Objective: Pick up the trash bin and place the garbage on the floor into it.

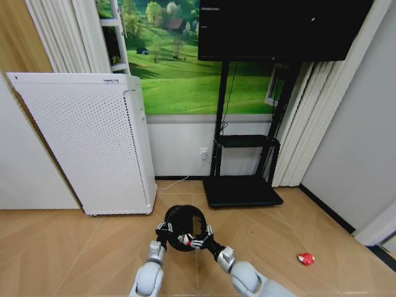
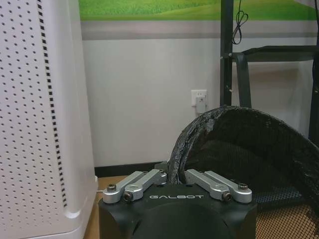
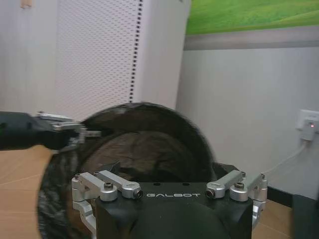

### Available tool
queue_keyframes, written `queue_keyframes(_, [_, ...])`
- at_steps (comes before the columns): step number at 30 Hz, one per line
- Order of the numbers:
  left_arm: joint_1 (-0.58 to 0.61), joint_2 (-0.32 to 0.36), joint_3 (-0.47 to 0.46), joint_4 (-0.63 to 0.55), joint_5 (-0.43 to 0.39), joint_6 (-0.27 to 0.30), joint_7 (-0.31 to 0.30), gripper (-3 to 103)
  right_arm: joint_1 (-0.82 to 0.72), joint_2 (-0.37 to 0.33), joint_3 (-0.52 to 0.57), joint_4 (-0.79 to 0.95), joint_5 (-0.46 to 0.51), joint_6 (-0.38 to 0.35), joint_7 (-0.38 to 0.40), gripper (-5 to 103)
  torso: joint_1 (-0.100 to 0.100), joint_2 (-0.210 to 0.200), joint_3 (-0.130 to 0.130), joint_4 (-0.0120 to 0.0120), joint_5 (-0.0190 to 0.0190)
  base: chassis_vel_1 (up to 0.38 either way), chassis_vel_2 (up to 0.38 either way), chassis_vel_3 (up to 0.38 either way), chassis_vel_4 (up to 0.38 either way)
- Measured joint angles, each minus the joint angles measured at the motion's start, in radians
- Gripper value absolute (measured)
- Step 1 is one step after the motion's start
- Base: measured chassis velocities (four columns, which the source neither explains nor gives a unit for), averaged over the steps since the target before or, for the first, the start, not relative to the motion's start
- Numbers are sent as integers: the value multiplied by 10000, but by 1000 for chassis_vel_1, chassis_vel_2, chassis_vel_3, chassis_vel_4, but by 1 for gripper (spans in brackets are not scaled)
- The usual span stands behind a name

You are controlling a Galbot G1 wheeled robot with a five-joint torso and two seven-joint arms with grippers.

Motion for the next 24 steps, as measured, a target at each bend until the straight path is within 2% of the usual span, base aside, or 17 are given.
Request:
queue_keyframes(7, [722,562,-800,-818,-289,0,54,5,-487,-331,1133,355,599,-436,910,100,0,0,0,1,-1,0,0,0,0])
queue_keyframes(8, [923,706,-998,-1053,-381,4,54,5,-581,-319,1432,439,772,-774,1338,100,0,0,0,7,1,0,0,0,0])
queue_keyframes(10, [1174,980,-1257,-1405,-515,5,77,5,-764,-264,1899,565,1062,-1331,1922,100,0,0,-1,4,-1,0,0,0,0])
queue_keyframes(16, [1554,1479,-1595,-1894,-760,5,135,5,-970,-175,2425,570,1303,-1722,2415,100,0,0,0,3,-1,0,0,0,0])
queue_keyframes(19, [1917,2187,-1972,-2534,-1141,5,179,5,-1276,22,3292,513,1952,-2742,3485,100,0,0,-1,3,0,0,0,0,0])
queue_keyframes(24, [2091,2517,-2266,-3021,-1536,37,193,5,-1831,88,4077,471,2107,-2947,3630,100,-1,0,-1,0,0,0,0,0,0])
